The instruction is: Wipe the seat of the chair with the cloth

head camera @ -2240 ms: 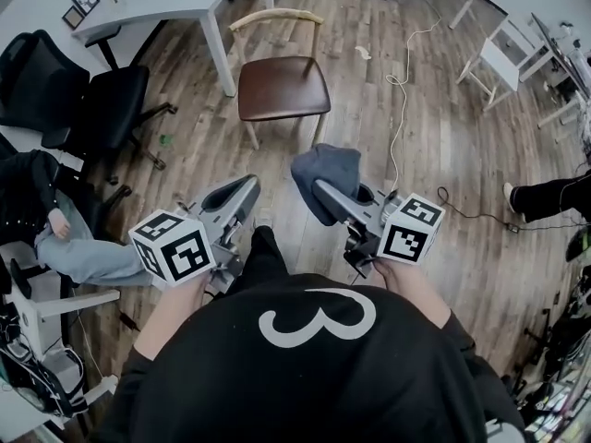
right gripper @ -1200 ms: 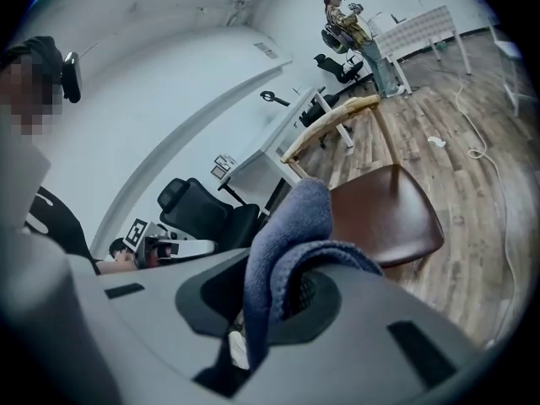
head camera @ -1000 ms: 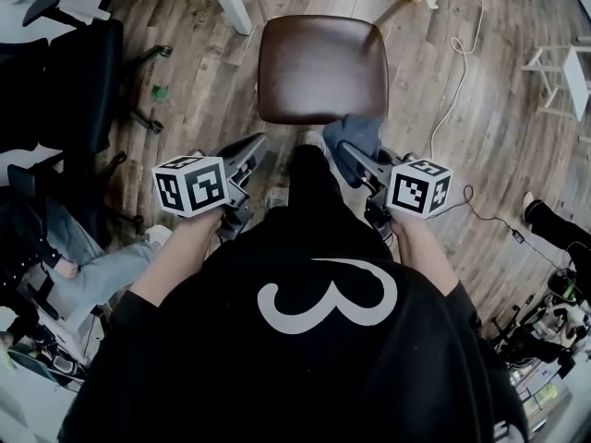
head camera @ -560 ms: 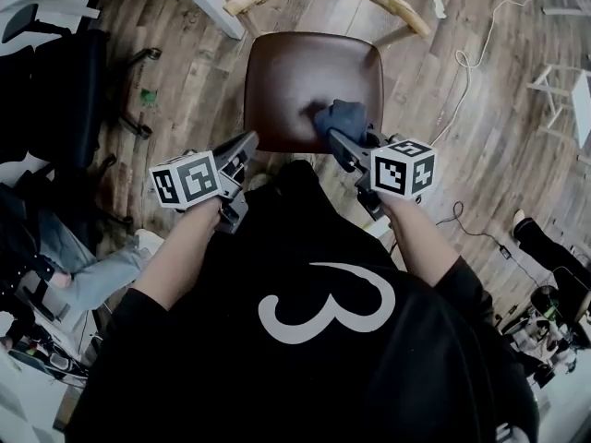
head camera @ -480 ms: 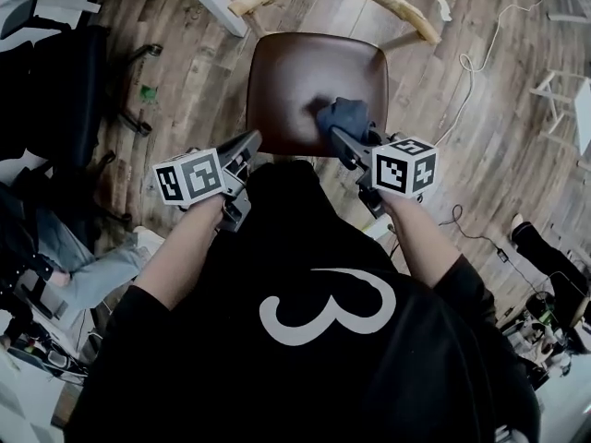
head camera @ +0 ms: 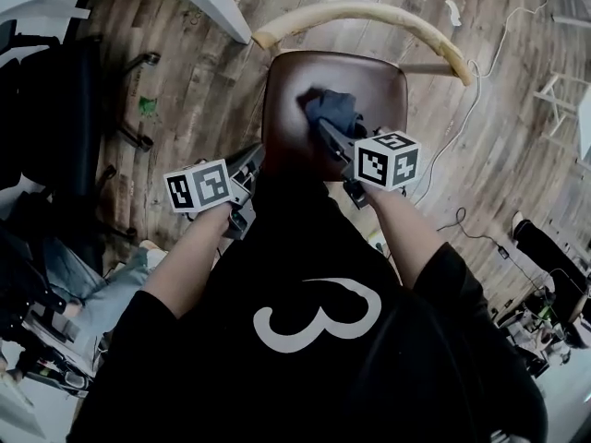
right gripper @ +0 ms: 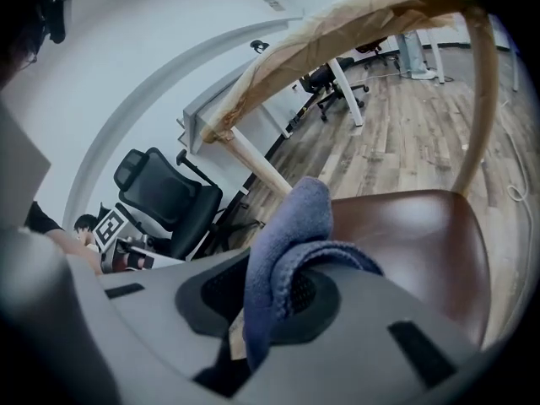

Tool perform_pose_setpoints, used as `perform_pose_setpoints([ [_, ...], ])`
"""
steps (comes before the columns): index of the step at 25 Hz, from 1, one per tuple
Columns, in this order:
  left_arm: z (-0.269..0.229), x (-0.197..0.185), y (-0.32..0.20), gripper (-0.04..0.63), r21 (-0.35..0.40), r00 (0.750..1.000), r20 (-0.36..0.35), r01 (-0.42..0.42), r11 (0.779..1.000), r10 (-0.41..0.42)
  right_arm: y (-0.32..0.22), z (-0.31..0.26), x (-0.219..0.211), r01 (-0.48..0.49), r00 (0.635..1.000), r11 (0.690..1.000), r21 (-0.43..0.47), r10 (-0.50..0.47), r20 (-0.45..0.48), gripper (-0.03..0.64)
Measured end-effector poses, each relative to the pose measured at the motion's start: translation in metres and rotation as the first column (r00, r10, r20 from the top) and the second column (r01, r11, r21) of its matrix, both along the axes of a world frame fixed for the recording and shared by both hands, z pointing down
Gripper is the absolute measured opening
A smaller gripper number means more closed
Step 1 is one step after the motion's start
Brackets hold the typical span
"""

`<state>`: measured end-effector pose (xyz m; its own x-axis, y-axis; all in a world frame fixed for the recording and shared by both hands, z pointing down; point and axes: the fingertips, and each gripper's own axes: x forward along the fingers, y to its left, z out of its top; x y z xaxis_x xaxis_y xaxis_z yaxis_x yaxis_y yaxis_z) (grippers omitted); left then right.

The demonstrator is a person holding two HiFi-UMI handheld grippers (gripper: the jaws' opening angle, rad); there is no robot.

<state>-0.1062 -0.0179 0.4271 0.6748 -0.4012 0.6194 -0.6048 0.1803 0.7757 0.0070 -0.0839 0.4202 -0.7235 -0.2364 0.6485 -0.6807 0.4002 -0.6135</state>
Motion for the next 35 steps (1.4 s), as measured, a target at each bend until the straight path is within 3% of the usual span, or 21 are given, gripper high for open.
perform_pose_setpoints([
  [10, 0.051, -0.033, -0.018, 0.015, -0.062, 0.999, -0.033, 0.023, 0.998, -0.025, -0.042, 0.023, -0.08, -0.045, 0.996, 0.998, 0.037, 0.042, 0.077, 0.048],
  [15, 0.068, -0.036, -0.017, 0.015, -0.067, 1.0, -0.03, -0.007, 0.998, 0.005, -0.05, 0.048, -0.103, -0.038, 0.996, 0.998, 0.043, 0.034, 0.085, 0.048],
  [28, 0.085, -0.044, -0.027, 0.015, -0.045, 1.0, -0.028, 0.002, 0.999, -0.003, -0.075, 0.099, -0.101, 0.044, 0.996, 0.989, 0.143, -0.032, -0.081, 0.048],
  [35, 0.091, -0.044, -0.024, 0.015, -0.048, 1.0, -0.03, -0.006, 0.999, 0.004, -0.074, 0.117, -0.089, 0.048, 0.99, 0.989, 0.143, -0.028, -0.139, 0.048],
])
